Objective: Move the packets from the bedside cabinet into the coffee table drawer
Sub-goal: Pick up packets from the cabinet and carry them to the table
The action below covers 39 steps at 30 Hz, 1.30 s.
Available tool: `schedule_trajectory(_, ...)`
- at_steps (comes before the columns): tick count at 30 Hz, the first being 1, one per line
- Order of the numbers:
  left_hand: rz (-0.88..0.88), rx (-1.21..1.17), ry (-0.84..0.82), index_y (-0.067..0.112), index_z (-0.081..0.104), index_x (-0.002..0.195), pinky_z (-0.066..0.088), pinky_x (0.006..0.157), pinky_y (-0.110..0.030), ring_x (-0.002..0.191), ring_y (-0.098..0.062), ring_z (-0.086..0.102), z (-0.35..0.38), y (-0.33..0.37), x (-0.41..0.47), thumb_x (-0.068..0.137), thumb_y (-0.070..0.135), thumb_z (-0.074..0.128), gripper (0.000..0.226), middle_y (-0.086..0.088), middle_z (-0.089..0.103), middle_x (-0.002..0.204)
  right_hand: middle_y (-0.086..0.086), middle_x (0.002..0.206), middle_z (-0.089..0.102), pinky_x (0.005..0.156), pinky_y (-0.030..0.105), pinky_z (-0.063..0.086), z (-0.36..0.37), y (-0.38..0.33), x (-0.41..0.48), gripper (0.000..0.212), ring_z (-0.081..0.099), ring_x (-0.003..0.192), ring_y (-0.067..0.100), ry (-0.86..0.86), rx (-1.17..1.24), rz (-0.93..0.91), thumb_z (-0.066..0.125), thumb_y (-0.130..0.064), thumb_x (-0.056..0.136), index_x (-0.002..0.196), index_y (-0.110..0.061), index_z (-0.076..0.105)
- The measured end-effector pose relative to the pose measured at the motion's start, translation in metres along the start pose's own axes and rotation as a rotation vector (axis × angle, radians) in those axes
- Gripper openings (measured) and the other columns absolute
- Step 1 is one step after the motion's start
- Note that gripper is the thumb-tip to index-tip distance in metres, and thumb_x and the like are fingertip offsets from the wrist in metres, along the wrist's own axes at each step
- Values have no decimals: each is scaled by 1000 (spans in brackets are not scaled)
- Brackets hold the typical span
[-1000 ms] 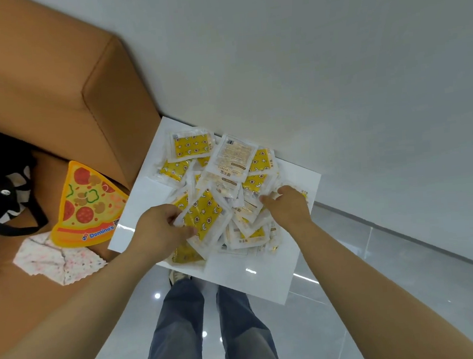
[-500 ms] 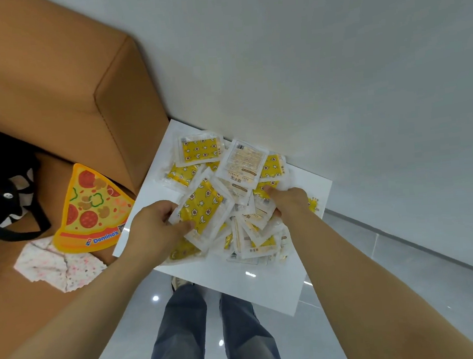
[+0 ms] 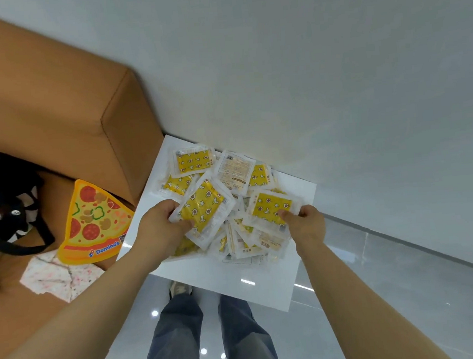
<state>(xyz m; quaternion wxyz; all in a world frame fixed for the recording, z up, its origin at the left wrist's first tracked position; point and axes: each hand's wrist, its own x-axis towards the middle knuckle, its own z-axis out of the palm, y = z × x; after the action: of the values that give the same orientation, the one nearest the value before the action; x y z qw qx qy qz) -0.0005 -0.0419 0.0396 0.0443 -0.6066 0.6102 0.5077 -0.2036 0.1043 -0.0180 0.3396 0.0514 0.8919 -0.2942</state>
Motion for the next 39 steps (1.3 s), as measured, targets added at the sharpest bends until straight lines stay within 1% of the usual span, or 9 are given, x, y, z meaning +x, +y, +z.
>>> schedule_trajectory(3, 41, 29, -20, 13, 57, 82, 34, 52, -23, 64, -13, 49, -5, 7, -13, 82, 9, 67, 11, 0, 54, 73, 0, 68, 51, 52, 25, 36, -21, -3, -24, 28, 48, 60, 15, 25, 18, -91, 74, -17, 79, 70, -15, 47)
schedule_trajectory(8, 128, 62, -45, 15, 56, 83, 32, 49, -19, 62, -8, 50, -20, 28, -44, 83, 10, 66, 11, 2, 55, 73, 2, 75, 57, 51, 21, 36, -60, -17, -79, 24, 51, 61, 12, 29, -87, -312, 73, -17, 80, 79, -12, 50)
schedule_trajectory(12, 235, 73, -63, 7, 59, 88, 33, 49, -20, 63, -14, 51, -41, 45, -77, 83, 10, 67, 9, -3, 57, 77, -1, 80, 62, 58, 32, 50, -94, -30, -130, 19, 60, 67, 18, 3, -218, -450, 69, -19, 83, 84, -16, 50)
schedule_trajectory(15, 345, 92, -84, 10, 60, 84, 35, 53, -23, 67, -17, 51, -58, 60, -102, 81, 9, 68, 8, -2, 58, 77, -3, 72, 57, 52, 29, 43, -120, -39, -167, 20, 51, 57, 17, 51, -282, -506, 67, -18, 84, 82, -20, 47)
schedule_trajectory(18, 463, 129, -120, 14, 59, 81, 36, 55, -22, 66, -13, 51, -69, 79, -127, 81, 9, 68, 10, 0, 59, 77, 0, 72, 60, 45, 24, 34, -143, -42, -201, 21, 42, 50, 12, 129, -296, -524, 65, -16, 84, 78, -22, 45)
schedule_trajectory(22, 601, 173, -151, 20, 56, 77, 34, 55, -22, 64, -7, 48, -77, 108, -161, 79, 11, 69, 15, 6, 56, 72, -7, 75, 60, 49, 24, 37, -181, -38, -247, 26, 49, 55, 10, 252, -235, -491, 68, -18, 80, 73, -25, 45)
schedule_trajectory(26, 713, 196, -221, 11, 58, 78, 37, 58, -29, 66, -16, 50, -69, 138, -198, 77, 11, 71, 13, 0, 57, 72, -12, 73, 58, 48, 22, 37, -229, -23, -287, 22, 52, 56, 9, 394, -192, -496, 69, -20, 81, 76, -26, 48)
schedule_trajectory(31, 900, 255, -306, 11, 59, 80, 47, 69, -38, 74, -24, 56, -32, 181, -271, 77, 11, 71, 13, -9, 63, 81, -10, 72, 60, 48, 24, 37, -306, 17, -336, 20, 51, 55, 9, 581, -177, -468, 69, -22, 82, 80, -27, 49)
schedule_trajectory(39, 1220, 279, -451, 20, 58, 80, 44, 61, -27, 77, -18, 59, 63, 226, -436, 81, 17, 69, 12, 0, 63, 83, -5, 63, 57, 51, 29, 38, -438, 122, -427, 23, 53, 61, 16, 893, -237, -378, 69, -23, 82, 82, -29, 47)
